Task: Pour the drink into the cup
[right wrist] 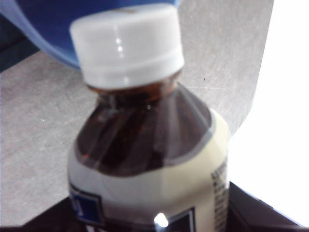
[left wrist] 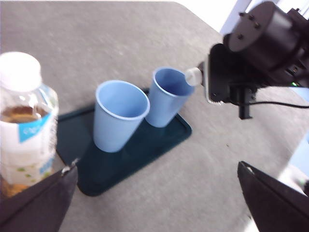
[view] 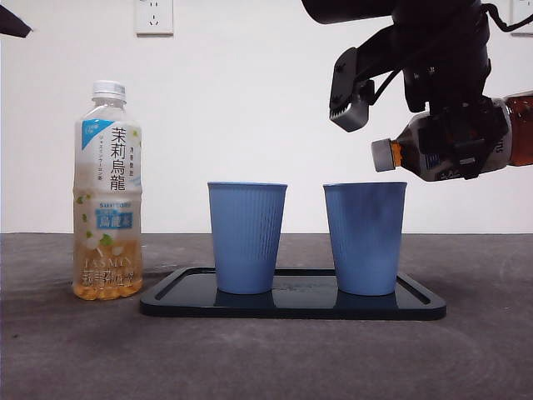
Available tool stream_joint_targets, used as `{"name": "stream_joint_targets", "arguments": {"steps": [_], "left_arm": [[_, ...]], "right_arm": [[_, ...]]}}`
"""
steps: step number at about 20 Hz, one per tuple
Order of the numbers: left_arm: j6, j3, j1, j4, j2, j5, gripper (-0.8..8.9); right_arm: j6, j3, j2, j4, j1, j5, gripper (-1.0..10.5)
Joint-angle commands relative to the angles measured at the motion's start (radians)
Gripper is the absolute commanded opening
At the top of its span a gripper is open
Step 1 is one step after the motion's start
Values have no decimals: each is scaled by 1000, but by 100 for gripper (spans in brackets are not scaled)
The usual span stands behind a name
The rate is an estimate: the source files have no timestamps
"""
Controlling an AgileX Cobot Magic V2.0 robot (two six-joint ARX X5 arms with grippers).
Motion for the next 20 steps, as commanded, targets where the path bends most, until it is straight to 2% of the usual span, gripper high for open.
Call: {"name": "stream_joint_targets", "arguments": {"steps": [1, 5, 9, 15, 20], "left_arm": [[8, 16, -17, 2, 5, -2, 530], [12, 16, -28, 2, 5, -2, 530], [11, 16, -27, 2, 4, -2, 530], [-47, 16, -27, -33, -64, -2, 529], [-57, 16, -27, -72, -128, -2, 529]], "right_arm": [[-25, 35, 7, 5, 11, 47, 180], [-12, 35, 7, 10, 11, 64, 180], [138, 35, 3, 18, 10, 42, 180], [299, 35, -75, 119, -51, -154, 165], [350, 35, -204, 160, -160, -288, 164]]}}
